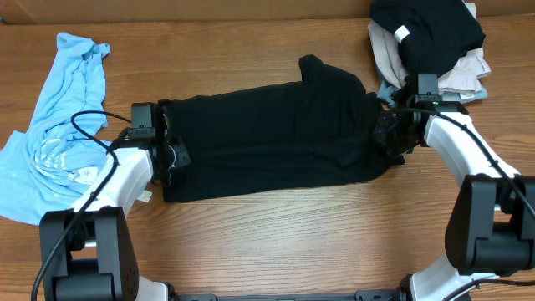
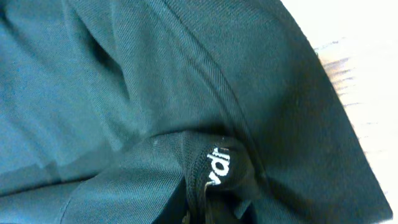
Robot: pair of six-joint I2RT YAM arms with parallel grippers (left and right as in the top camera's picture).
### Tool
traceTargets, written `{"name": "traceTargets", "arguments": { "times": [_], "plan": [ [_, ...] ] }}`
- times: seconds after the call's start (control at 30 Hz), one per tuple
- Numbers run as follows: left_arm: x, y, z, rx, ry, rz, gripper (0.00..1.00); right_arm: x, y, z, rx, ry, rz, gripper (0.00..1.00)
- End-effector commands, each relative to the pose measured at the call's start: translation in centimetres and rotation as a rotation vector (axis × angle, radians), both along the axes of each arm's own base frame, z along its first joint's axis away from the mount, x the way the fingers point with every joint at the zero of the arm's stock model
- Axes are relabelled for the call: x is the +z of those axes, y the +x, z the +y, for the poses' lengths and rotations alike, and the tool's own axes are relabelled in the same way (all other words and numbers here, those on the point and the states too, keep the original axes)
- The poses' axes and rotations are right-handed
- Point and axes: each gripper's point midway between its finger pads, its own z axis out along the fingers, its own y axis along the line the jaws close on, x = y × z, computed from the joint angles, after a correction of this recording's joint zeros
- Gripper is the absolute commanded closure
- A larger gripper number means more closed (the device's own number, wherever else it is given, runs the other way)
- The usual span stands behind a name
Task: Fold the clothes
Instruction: 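Release the shirt edges and open both grippers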
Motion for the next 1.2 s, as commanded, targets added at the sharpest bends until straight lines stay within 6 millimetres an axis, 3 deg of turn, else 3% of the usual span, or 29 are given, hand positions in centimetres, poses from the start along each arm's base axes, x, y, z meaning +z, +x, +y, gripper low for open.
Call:
{"name": "traceTargets", "arguments": {
  "times": [0.0, 0.13, 0.27, 0.4, 0.57, 0.63, 0.83, 0.97, 1.17],
  "plan": [
    [-0.4, 0.1, 1.0, 0.038, 0.036, -0.001, 0.86, 0.4, 0.8, -0.1, -0.005, -0.01, -0.033, 0.92],
    [0.4, 1.1, 1.4, 0.047, 0.058, -0.03, 0.76, 1.4, 1.8, -0.2, -0.005, -0.011, -0.064, 0.85],
    [2.7, 3.0, 1.5, 0.047, 0.059, -0.081, 0.62, 3.7, 2.8, -0.2, 0.02, -0.017, -0.089, 0.81],
    [6.0, 4.7, 1.6, 0.016, 0.072, -0.113, 0.37, 7.0, 3.6, -0.2, 0.045, -0.025, -0.102, 0.75],
    [11.1, 5.5, 1.6, -0.045, 0.096, -0.106, 0.0, 11.1, 3.1, -0.2, 0.063, -0.03, -0.077, 0.21],
    [13.2, 5.3, 1.6, -0.062, 0.102, -0.093, 0.0, 12.2, 2.5, -0.2, 0.063, -0.028, -0.057, 0.14],
    [16.8, 2.6, 1.1, -0.075, 0.076, 0.002, 0.0, 13.0, -0.4, 0.0, 0.047, -0.013, 0.044, 0.13],
    [16.2, -0.7, 0.0, -0.095, 0.018, 0.136, 0.0, 12.8, -2.4, 0.2, 0.008, -0.001, 0.113, 0.15],
    [12.9, -4.9, -1.4, -0.081, 0.009, 0.253, 0.0, 10.5, -5.8, 0.5, -0.034, -0.004, 0.154, 0.16]
  ]
}}
